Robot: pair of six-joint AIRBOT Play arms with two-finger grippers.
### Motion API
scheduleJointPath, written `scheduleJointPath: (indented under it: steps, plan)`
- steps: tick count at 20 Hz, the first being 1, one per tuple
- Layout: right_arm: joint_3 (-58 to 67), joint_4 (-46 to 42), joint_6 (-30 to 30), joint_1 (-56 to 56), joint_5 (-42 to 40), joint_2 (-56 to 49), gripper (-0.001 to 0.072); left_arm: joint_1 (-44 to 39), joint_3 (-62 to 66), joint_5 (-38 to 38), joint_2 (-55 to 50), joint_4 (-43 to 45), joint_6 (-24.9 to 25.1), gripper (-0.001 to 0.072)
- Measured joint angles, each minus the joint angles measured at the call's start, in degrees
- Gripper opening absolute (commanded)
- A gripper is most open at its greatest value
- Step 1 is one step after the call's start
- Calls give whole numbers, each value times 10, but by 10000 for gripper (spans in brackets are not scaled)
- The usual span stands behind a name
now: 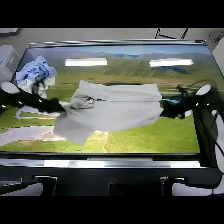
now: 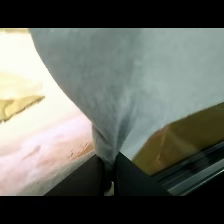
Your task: Fold the clothes and pants, and hang the long-sleeved shirts on hangers.
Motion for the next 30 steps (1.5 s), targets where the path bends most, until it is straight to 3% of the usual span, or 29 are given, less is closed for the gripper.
scheduleJointPath:
  steps: [3, 6, 9, 13, 18, 21, 26, 28, 30]
  plan:
    - [170, -1, 0, -18, -16, 81, 39, 56, 188, -8, 42, -69, -14, 28]
    - [330, -23, 0, -35, -85, 176, 39, 131, 372, 19, 95, -115, -52, 28]
    - [405, -55, 7, -42, -157, 269, 39, 190, 423, 92, 181, -124, -87, 28]
    - [437, -80, 20, -45, -203, 347, 39, 216, 407, 191, 281, -126, -105, 28]
    - [447, -87, 36, -46, -233, 362, 39, 224, 402, 304, 329, -135, -111, 28]
    - [445, -84, 53, -46, -210, 335, 38, 225, 391, 299, 327, -133, -109, 27]
    - [326, -66, 80, -37, -66, 220, 37, 191, 235, 174, 279, -124, -83, 27]
    - [241, -71, 81, -14, -47, 157, 37, 148, 112, 176, 245, -111, -62, 28]
    - [178, -80, 85, 15, -66, 86, 38, 102, -6, 232, 199, -100, -48, 29]
